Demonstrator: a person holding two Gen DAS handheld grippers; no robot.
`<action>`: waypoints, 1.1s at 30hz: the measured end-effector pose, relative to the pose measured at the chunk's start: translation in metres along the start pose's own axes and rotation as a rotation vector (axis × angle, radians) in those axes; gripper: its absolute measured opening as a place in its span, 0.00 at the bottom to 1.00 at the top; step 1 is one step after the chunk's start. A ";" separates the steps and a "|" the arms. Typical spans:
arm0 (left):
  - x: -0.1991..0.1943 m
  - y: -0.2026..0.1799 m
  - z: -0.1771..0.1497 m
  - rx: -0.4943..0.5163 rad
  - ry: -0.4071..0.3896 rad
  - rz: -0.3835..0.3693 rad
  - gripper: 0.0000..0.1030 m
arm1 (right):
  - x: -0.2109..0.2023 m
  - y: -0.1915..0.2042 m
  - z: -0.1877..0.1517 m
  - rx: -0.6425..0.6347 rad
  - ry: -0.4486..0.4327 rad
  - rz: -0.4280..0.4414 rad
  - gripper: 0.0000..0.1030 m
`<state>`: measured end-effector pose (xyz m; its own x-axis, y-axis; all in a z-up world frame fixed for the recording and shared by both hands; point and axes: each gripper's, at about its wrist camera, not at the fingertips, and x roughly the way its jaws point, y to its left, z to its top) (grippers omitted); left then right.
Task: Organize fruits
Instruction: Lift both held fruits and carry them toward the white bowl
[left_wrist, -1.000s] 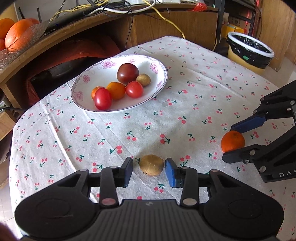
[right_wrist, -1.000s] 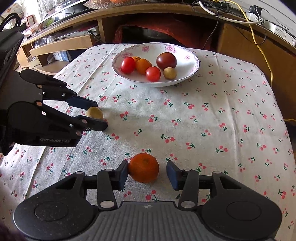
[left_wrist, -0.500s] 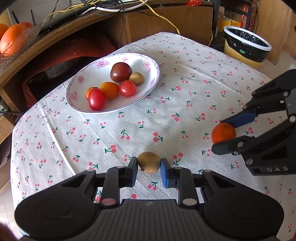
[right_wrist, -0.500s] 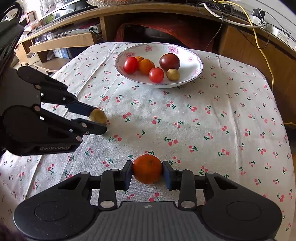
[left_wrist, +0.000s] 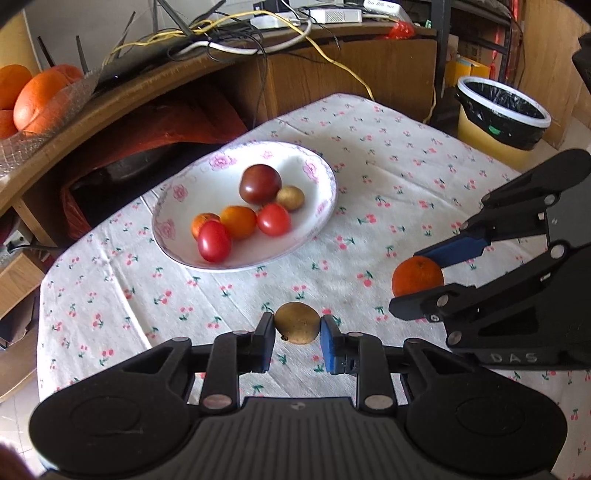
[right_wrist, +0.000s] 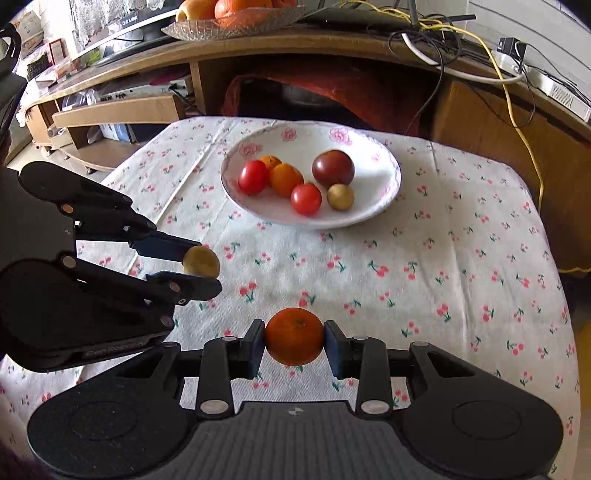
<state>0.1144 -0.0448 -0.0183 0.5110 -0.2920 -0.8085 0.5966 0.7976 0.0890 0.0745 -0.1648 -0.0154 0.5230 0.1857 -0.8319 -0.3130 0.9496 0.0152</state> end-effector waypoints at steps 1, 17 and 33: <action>-0.001 0.001 0.001 0.000 -0.003 0.002 0.34 | 0.000 0.000 0.001 0.001 -0.004 0.000 0.28; -0.005 0.010 0.024 -0.016 -0.063 0.052 0.34 | -0.003 -0.002 0.023 0.014 -0.066 -0.016 0.28; 0.019 0.040 0.062 -0.064 -0.118 0.119 0.32 | 0.012 -0.019 0.066 -0.006 -0.142 -0.054 0.30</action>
<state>0.1863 -0.0509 0.0054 0.6468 -0.2507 -0.7203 0.4893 0.8609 0.1397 0.1390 -0.1642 0.0112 0.6457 0.1685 -0.7447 -0.2857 0.9578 -0.0310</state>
